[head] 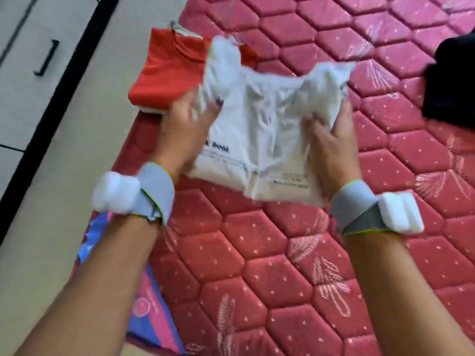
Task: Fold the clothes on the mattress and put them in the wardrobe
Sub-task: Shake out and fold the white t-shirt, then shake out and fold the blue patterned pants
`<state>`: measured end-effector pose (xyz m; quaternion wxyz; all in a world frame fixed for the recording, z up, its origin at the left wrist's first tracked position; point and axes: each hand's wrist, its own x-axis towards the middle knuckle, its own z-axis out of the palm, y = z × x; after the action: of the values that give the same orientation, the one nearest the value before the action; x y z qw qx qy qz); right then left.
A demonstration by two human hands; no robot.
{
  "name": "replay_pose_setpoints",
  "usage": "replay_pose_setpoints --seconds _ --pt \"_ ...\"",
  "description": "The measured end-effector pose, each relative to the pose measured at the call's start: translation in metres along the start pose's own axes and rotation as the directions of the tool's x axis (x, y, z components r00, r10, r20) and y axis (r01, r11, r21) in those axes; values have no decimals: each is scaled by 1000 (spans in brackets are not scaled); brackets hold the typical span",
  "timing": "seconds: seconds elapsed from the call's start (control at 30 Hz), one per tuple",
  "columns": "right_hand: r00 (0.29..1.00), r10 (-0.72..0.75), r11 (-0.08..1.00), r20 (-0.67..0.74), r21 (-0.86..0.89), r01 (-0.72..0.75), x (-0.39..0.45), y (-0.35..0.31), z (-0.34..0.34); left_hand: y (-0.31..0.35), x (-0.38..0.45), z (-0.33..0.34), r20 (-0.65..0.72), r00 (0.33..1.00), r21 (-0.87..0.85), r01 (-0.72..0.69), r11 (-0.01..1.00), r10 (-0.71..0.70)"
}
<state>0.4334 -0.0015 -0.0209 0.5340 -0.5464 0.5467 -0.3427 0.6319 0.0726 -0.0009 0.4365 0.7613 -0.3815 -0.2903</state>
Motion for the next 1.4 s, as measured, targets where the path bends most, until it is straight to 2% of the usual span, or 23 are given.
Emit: replay_pose_setpoints --seconds 0.07,0.13,0.2,0.23,0.27,0.33,0.4,0.43,0.53,0.57,0.63,0.7,0.8,0.83,0.87,0.93,1.03,1.13,1.17,1.27,1.37,1.4 --pt "999 -40 969 -5 244 41 30 -40 35 23 45 -47 -45 997 -51 -60 997 58" --pt "999 -28 946 -15 324 31 65 -64 67 32 86 -83 -40 995 -24 -92 996 91" --pt "1000 17 966 0 259 -17 97 -65 97 20 121 -101 -11 998 35 -66 997 66" --pt "997 81 980 7 183 -81 108 -54 110 5 136 -103 -1 1000 81 -2 997 2" --pt "985 171 983 4 68 -171 113 -36 123 -16 146 -101 6 996 169 81 982 -84" --pt "942 328 929 71 -207 -308 102 6 144 -68 151 -90 -3 970 412 222 884 -243" --pt "920 366 833 144 -492 -254 82 42 154 -107 139 -77 -26 963 486 248 838 -270" --pt "928 341 805 151 -557 -206 77 50 158 -120 134 -72 -69 966 471 251 846 -248" --pt "939 321 806 124 -557 -202 76 47 159 -132 128 -66 -236 952 380 273 884 -193" --pt "938 325 809 122 -549 -209 77 45 158 -130 127 -67 -290 946 343 241 908 -142" --pt "950 290 831 114 -522 -191 75 41 153 -121 121 -68 -398 915 334 86 939 58" --pt "964 215 848 154 -519 -106 69 41 143 -117 116 -68 -427 884 455 28 890 190" --pt "959 203 832 198 -551 -63 56 47 116 -114 108 -54 -407 910 629 213 748 83" --pt "959 210 829 192 -555 -70 50 49 108 -109 103 -48 -385 919 662 206 720 91" --pt "962 202 816 185 -575 -61 44 52 100 -101 95 -40 -333 932 698 140 703 144" --pt "975 159 782 154 -622 -30 34 60 74 -78 69 -6 -164 943 754 -70 654 289" --pt "985 125 724 118 -690 -9 26 74 18 -44 31 72 90 923 717 -321 619 374" --pt "990 122 665 66 -746 -32 20 85 -51 -20 -2 151 253 914 642 -404 652 317" --pt "992 124 654 21 -753 -65 18 93 -100 0 -20 192 305 900 604 -435 668 312" --pt "988 137 603 -71 -785 -140 14 112 -204 45 -55 273 359 890 530 -443 723 281" --pt "972 159 556 -171 -798 -232 14 123 -311 83 -78 355 445 850 444 -484 754 283" --pt "971 150 554 -186 -798 -238 15 122 -320 83 -74 361 450 844 424 -490 762 292"
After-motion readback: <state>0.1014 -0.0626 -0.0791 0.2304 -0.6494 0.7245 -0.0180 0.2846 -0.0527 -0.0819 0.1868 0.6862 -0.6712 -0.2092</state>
